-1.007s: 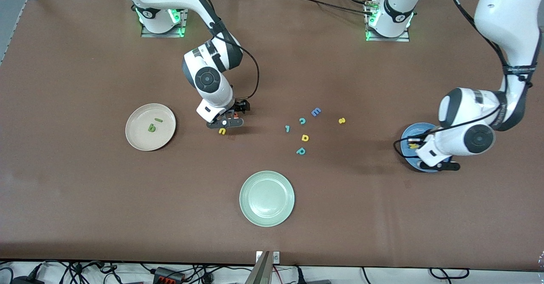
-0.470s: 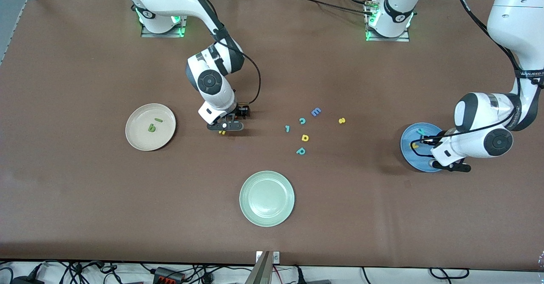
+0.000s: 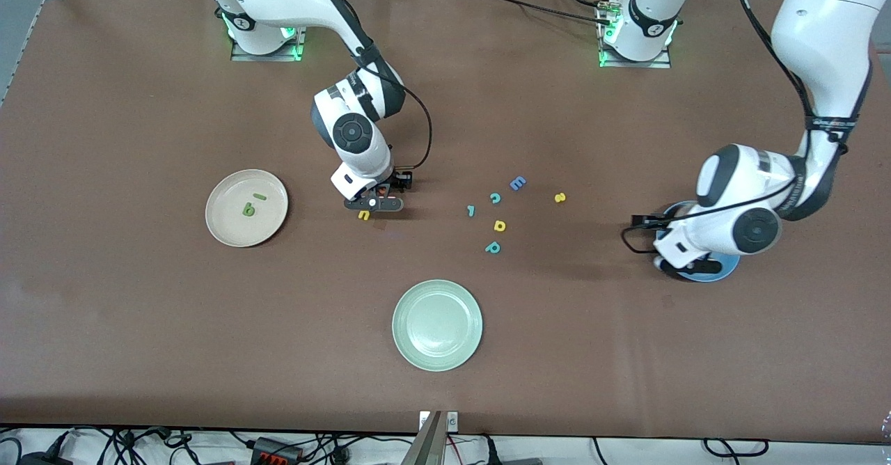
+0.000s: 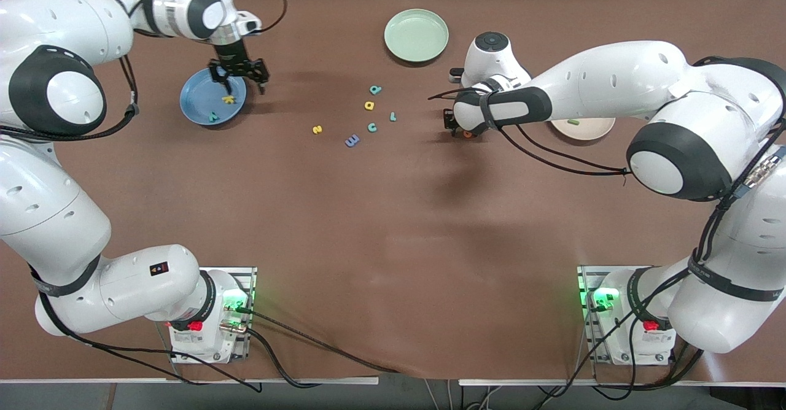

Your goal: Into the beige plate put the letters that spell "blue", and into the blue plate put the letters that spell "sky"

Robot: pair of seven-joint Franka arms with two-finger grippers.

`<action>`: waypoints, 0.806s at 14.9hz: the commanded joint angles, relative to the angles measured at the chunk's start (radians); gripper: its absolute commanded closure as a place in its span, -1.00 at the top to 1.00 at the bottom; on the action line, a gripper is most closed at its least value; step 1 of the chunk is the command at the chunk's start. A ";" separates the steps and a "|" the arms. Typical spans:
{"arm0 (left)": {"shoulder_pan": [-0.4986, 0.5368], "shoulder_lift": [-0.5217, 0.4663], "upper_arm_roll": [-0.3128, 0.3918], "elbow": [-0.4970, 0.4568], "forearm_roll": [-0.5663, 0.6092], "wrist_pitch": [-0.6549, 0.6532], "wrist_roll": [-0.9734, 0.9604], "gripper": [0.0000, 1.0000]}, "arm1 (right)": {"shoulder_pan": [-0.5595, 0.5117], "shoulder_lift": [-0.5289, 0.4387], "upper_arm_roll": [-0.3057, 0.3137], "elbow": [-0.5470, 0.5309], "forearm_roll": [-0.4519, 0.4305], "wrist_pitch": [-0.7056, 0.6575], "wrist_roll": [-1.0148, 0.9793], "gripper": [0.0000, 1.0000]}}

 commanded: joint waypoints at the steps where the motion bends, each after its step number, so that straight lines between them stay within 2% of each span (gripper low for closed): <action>1: 0.000 -0.025 -0.090 -0.064 0.004 0.034 -0.133 1.00 | -0.001 -0.001 -0.005 0.000 0.017 0.007 -0.004 -0.36; 4: -0.005 -0.025 -0.144 -0.136 0.010 0.143 -0.297 1.00 | -0.012 -0.006 -0.008 0.003 0.017 0.007 -0.004 -0.72; 7: -0.017 -0.049 -0.153 -0.256 0.012 0.333 -0.346 1.00 | -0.062 -0.056 -0.013 0.003 0.017 -0.025 -0.039 -0.72; 10: -0.107 -0.042 -0.147 -0.267 0.044 0.365 -0.481 1.00 | -0.206 -0.130 -0.019 0.001 0.009 -0.170 -0.215 -0.72; 12: -0.106 -0.033 -0.141 -0.305 0.107 0.433 -0.524 1.00 | -0.318 -0.161 -0.034 -0.006 0.005 -0.267 -0.373 -0.72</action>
